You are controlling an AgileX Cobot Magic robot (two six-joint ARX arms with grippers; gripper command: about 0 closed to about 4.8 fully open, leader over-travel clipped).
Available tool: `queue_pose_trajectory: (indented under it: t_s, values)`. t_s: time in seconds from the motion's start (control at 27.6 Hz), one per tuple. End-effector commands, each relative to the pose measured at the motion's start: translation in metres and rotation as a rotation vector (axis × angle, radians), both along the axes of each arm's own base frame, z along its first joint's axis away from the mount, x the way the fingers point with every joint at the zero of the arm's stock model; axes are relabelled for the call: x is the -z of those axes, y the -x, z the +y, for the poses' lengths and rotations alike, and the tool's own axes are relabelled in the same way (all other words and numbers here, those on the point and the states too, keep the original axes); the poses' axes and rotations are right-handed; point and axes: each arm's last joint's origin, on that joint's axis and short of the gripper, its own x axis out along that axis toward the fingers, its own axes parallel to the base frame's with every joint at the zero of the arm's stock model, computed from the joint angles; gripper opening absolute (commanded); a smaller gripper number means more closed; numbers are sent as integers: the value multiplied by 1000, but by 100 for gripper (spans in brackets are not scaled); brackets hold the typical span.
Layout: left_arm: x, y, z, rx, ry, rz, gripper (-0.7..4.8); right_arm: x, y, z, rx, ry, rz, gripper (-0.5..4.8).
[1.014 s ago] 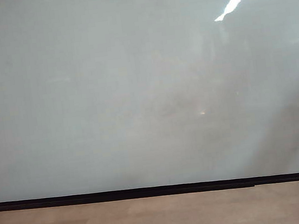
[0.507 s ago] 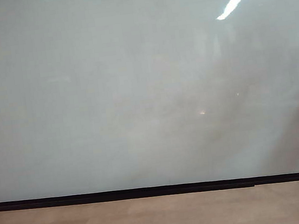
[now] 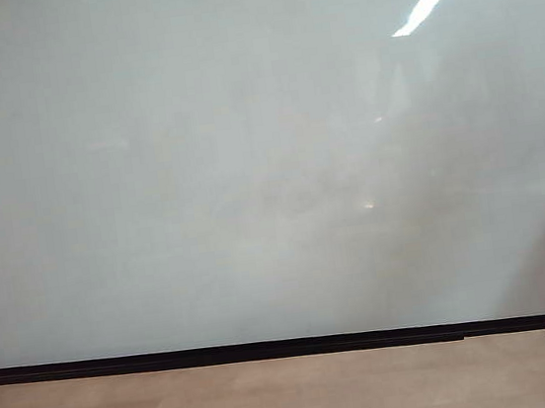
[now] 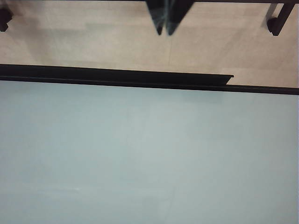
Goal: Pick up the pen on the shelf to the right of the whiteboard and write the letter A.
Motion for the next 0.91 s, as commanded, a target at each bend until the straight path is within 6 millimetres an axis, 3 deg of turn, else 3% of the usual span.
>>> queue_pose_trajectory:
  t_s: [0.04, 0.22, 0.58, 0.91]
  values:
    - [-1, 0, 0, 4, -3, -8, -5, -5, -5, -1, -9, 14, -31, 358]
    - [-1, 0, 0, 5, -4, -8, -5, -7, -9, -1, -16, -4, -38, 354]
    - [-1, 0, 0, 5, -4, -8, -5, -7, -16, -1, -74, 5, -46, 270]
    - [-1, 0, 0, 5, -4, -8, -4, -4, -13, 0, -59, -6, -31, 269]
